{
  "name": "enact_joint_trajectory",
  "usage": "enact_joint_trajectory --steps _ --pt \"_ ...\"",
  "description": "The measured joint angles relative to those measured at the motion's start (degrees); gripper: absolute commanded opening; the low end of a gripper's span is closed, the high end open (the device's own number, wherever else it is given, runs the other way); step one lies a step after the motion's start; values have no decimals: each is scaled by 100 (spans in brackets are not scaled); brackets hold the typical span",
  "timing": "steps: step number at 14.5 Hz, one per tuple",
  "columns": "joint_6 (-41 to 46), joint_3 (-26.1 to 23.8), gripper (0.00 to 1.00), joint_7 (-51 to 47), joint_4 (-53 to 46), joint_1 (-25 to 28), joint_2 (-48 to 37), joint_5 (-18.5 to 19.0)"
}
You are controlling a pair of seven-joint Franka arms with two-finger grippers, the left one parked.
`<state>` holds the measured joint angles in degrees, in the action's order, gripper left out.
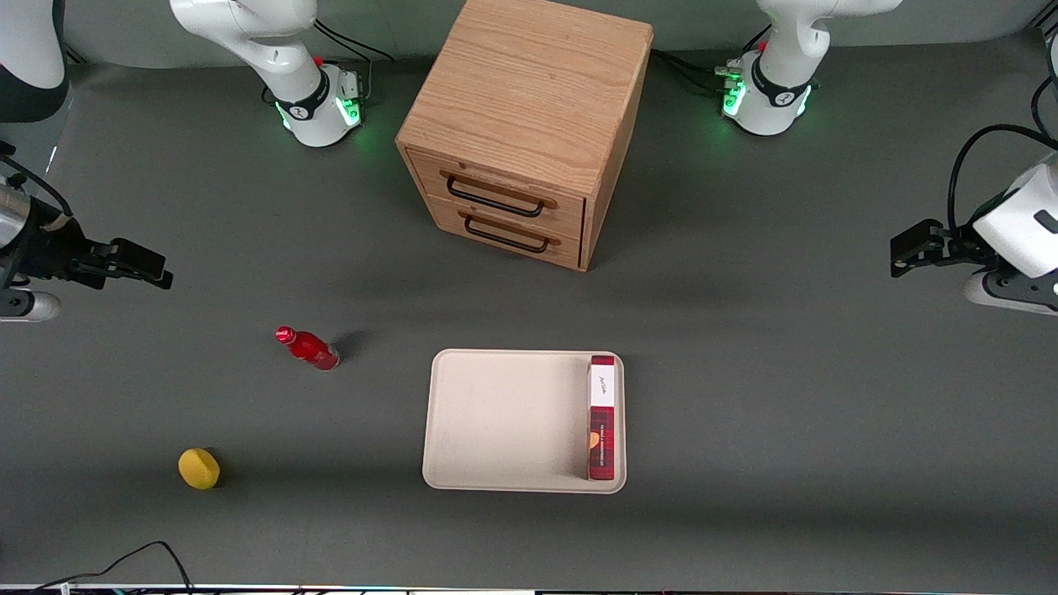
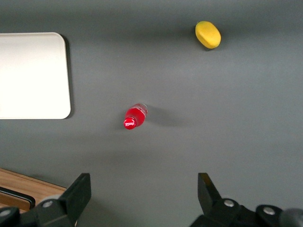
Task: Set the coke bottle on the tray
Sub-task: 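Reach the open right gripper down to the red Coca-Cola bottle cap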
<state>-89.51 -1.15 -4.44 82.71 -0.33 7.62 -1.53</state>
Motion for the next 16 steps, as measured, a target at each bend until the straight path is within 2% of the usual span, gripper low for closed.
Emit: enact_joint_trajectory --steps 6,11,16 --pt "206 40 100 -2 -246 4 33 0" --pt "135 -56 100 -182 -266 42 421 2" --pt "-1315 -214 100 -193 593 58 654 3"
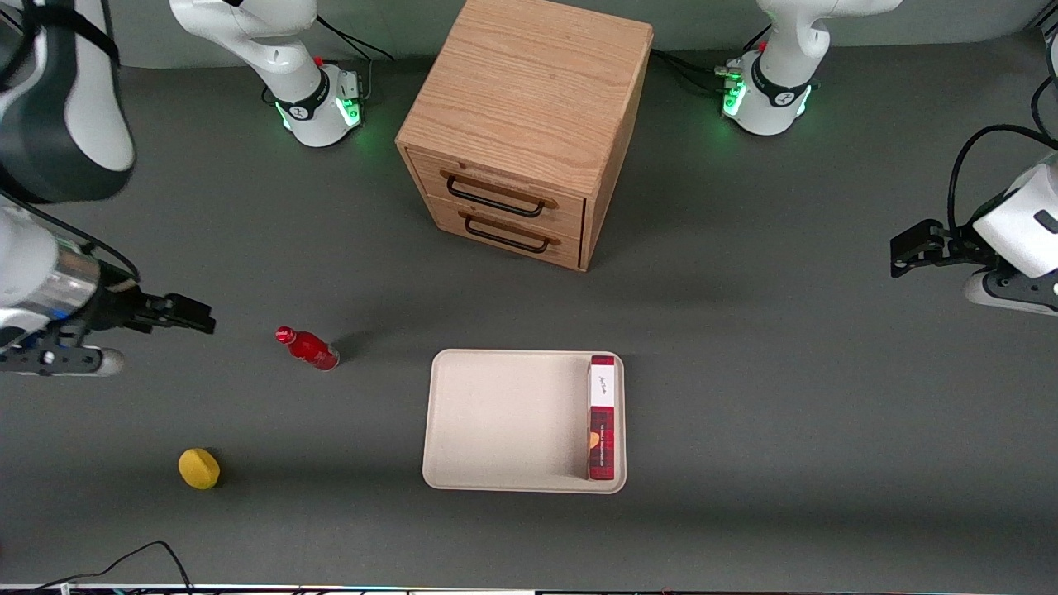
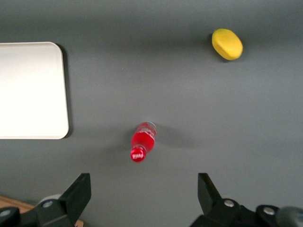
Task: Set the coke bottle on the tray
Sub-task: 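Reach the open right gripper down to the red Coca-Cola bottle cap, then close the right gripper on the bottle cap and lift it slightly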
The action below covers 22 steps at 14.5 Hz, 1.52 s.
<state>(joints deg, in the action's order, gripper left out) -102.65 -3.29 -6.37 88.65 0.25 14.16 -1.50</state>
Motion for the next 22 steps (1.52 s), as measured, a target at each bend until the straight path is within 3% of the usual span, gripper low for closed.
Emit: enact_joint_trajectory --steps 7,10,17,20,22 --pt "-2499 -315 99 0 2212 14 -169 180" --pt "-3352 -339 96 0 3134 13 -360 459" --pt "-3808 -334 86 0 3553 5 -451 529" --pt "-3812 -337 68 0 3553 7 -452 530" --pt "-3813 -343 31 0 3553 9 -452 530"
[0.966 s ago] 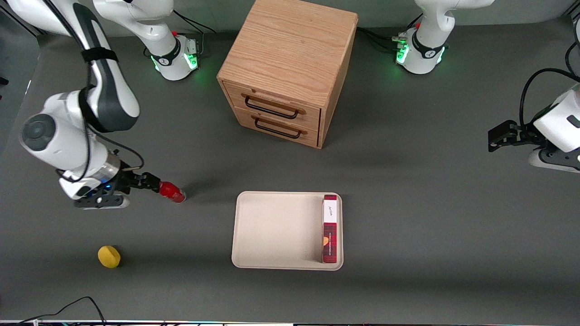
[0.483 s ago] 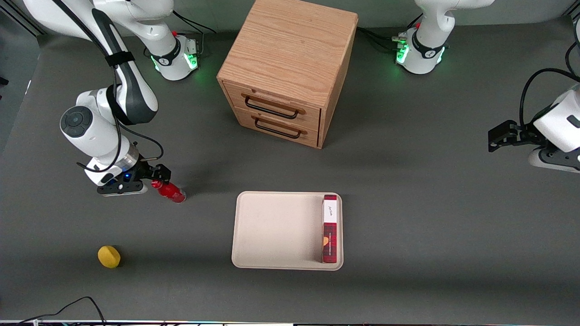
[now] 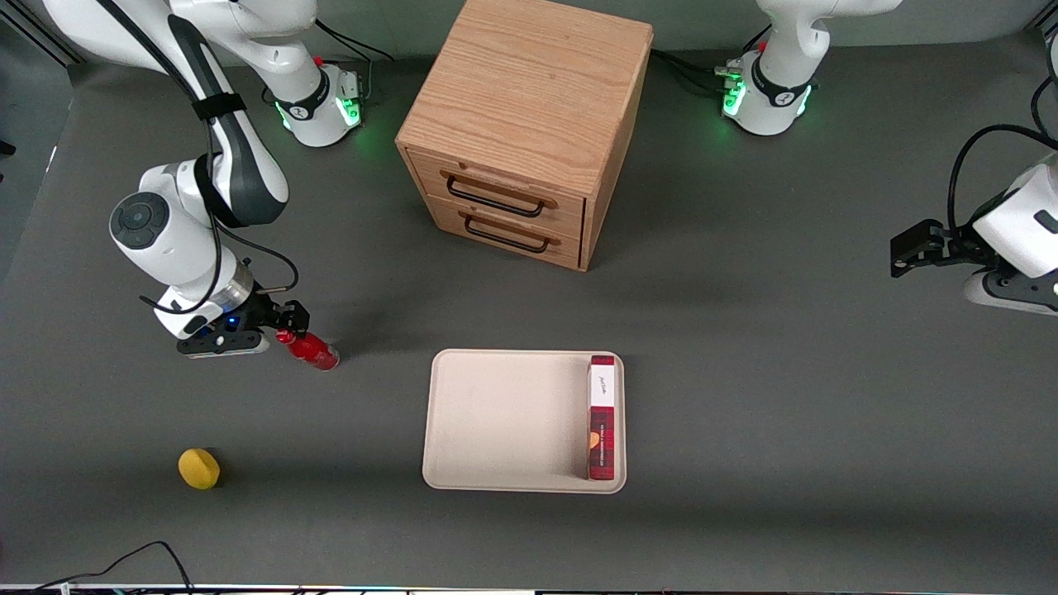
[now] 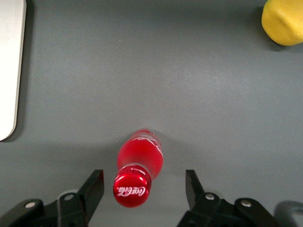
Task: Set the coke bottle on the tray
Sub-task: 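Close the right gripper on the bottle cap and lift it slightly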
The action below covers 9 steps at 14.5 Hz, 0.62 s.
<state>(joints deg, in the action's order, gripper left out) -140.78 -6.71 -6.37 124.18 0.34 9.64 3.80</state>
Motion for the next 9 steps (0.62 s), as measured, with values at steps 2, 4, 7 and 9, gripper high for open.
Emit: enact_joint_trajectory --steps 2,4,7,9 --pt "-3 -12 0 0 0 0 0 0" --pt "-4 -20 0 -1 -1 0 0 0" --pt "-4 -23 0 -6 -2 0 1 0" --pt "33 -22 0 -12 -65 -5 -6 0"
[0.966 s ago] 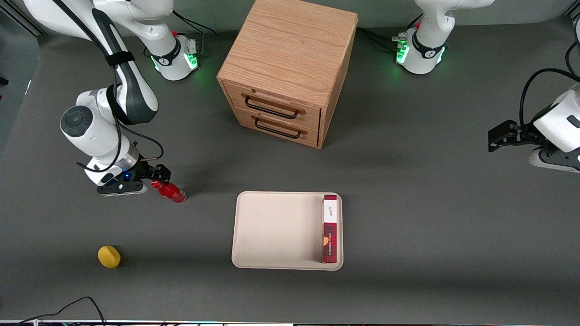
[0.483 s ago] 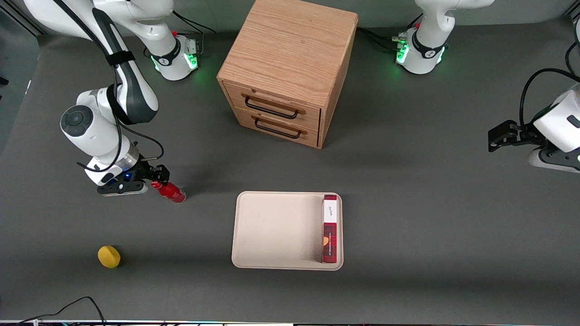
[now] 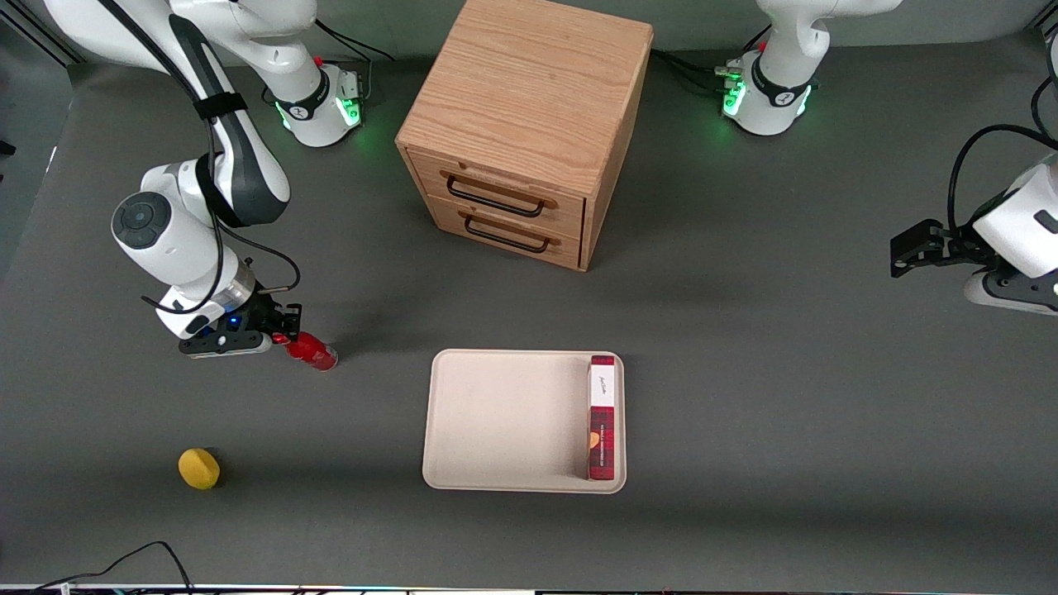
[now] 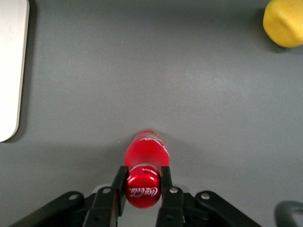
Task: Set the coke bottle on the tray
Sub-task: 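Close the right gripper on the bottle cap and lift it slightly, then carry the held bottle over the white tray with the right gripper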
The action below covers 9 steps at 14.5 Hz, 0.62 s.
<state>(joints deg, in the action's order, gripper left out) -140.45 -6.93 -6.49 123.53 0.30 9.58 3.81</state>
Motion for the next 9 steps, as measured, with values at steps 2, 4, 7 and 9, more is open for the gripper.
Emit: enact_joint_trajectory --steps 2,4,7,9 --pt "703 3 0 0 -395 -11 -58 0" --pt "2029 7 0 0 -1212 -15 -149 0" --pt "3752 7 0 5 -2489 -16 -276 -1" --pt "4635 5 0 9 -3239 -15 -295 -10"
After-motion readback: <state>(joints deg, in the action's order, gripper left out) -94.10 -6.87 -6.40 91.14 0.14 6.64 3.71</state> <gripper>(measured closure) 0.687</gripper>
